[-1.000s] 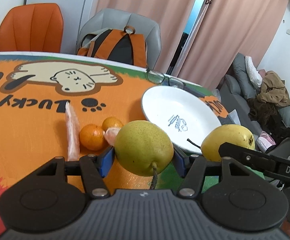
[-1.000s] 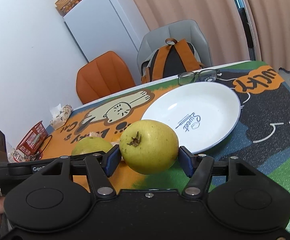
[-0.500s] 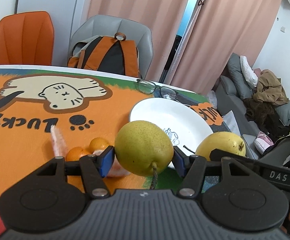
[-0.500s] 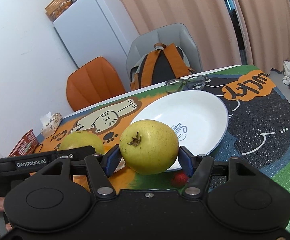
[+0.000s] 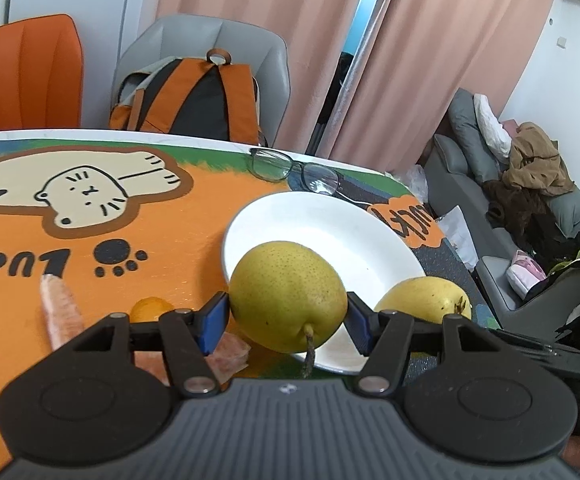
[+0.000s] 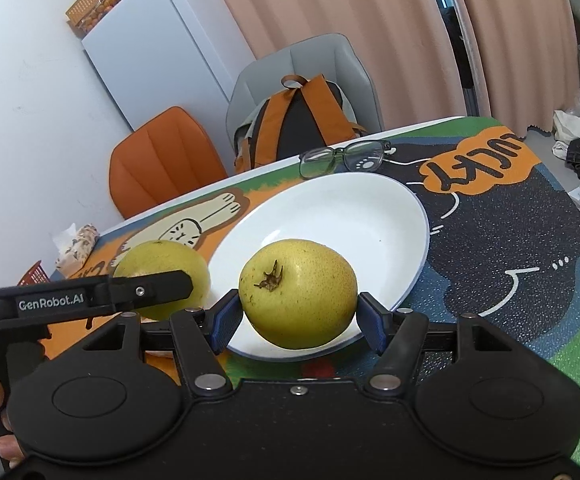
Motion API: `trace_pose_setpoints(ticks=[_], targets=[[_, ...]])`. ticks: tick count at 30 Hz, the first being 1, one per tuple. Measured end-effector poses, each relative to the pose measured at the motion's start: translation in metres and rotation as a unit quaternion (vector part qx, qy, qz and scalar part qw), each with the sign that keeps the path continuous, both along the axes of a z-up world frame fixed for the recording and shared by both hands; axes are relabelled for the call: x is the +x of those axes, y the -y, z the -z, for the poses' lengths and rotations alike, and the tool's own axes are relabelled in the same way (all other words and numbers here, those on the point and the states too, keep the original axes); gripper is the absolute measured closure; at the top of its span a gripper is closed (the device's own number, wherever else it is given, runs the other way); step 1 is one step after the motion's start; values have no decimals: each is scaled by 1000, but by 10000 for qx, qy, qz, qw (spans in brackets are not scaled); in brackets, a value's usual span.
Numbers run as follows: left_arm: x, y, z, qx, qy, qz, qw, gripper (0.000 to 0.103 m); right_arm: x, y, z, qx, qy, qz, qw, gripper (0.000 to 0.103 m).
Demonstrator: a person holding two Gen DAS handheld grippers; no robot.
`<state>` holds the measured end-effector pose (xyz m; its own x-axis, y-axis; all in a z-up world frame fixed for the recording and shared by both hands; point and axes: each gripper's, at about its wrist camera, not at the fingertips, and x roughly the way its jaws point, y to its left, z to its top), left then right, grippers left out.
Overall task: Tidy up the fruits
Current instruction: 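Carry the pear into the white bowl with the right tool while the left tool places its pear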
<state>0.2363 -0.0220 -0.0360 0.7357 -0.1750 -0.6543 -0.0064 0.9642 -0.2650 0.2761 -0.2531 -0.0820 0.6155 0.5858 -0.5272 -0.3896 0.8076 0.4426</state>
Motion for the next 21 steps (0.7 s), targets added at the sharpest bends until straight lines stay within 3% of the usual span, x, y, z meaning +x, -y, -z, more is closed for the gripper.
trace_pose_setpoints(ticks=[10,21], targets=[[25,13,19,47,-294,108,9995,42,8,-7,6,-208,-11,-164,9996,41],[15,11,8,213,-87,-43,9997,41,-2,-5,-6,-221,205,-249,9992,39]])
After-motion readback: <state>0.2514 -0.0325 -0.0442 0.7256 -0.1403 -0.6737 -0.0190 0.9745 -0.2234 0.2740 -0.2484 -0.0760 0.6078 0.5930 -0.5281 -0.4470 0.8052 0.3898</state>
